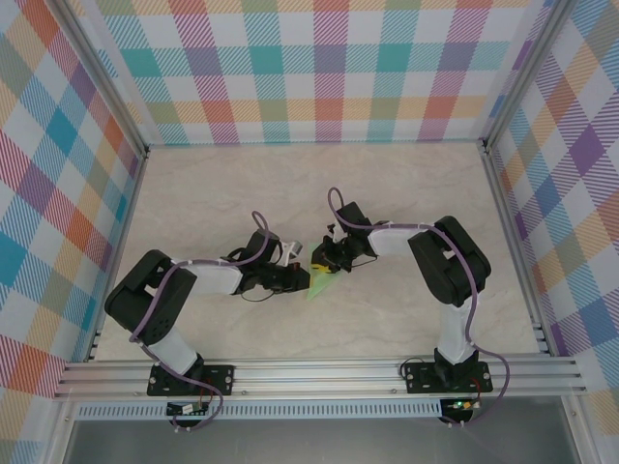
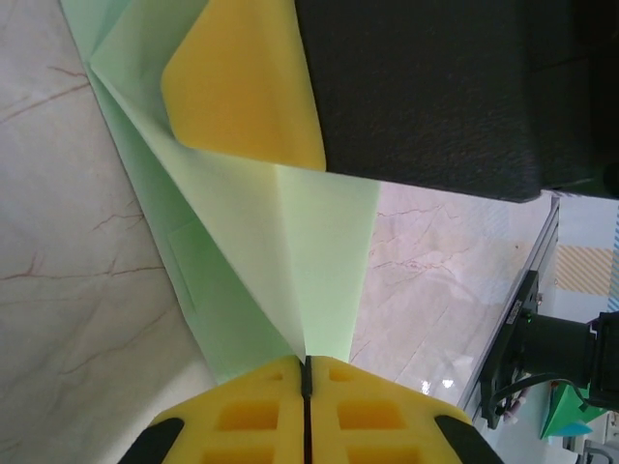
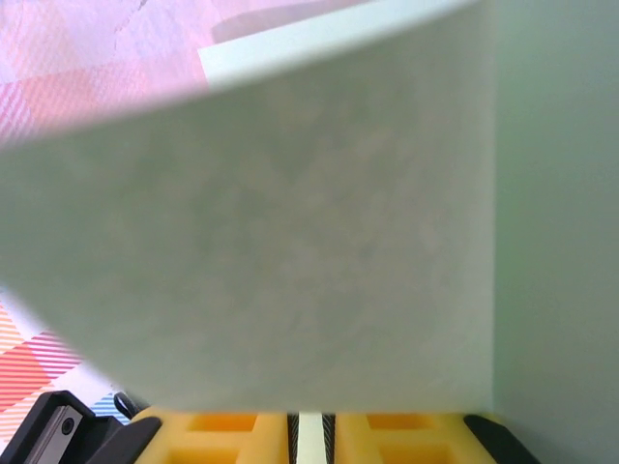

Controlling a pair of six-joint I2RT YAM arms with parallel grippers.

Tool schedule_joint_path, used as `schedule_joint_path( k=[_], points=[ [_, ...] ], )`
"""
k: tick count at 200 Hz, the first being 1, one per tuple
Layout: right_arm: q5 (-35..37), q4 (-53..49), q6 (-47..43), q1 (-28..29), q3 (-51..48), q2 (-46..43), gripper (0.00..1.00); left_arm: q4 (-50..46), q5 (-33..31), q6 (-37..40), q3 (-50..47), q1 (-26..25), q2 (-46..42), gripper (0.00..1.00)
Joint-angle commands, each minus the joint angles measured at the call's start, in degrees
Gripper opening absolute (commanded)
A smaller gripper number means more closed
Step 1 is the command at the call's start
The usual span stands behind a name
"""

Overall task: Fold a paper plane with a square sheet of paper (pick it up from the middle)
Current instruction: Fourth fold the wing at the center of the table.

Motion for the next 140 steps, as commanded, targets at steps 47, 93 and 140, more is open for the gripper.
schedule_joint_path(
  k=[47,93,140],
  points=[
    [3.06,-2.09,-1.33,-0.53,-1.48,1.44,0.17,-2.92,4.31,1.95,-1.61,0.60,-0.30,0.15],
    [3.49,-2.12,-1.20,-0.56,-2.28,1.27,0.17,-2.48,5.27,2.11,-1.84,0.47,-0.38,0.03],
    [4.06,-2.37,-1.25,-0.62,-2.63,1.31,0.17,-4.03,7.85,4.43,-1.68,-0.10,1.68,0.00]
  ],
)
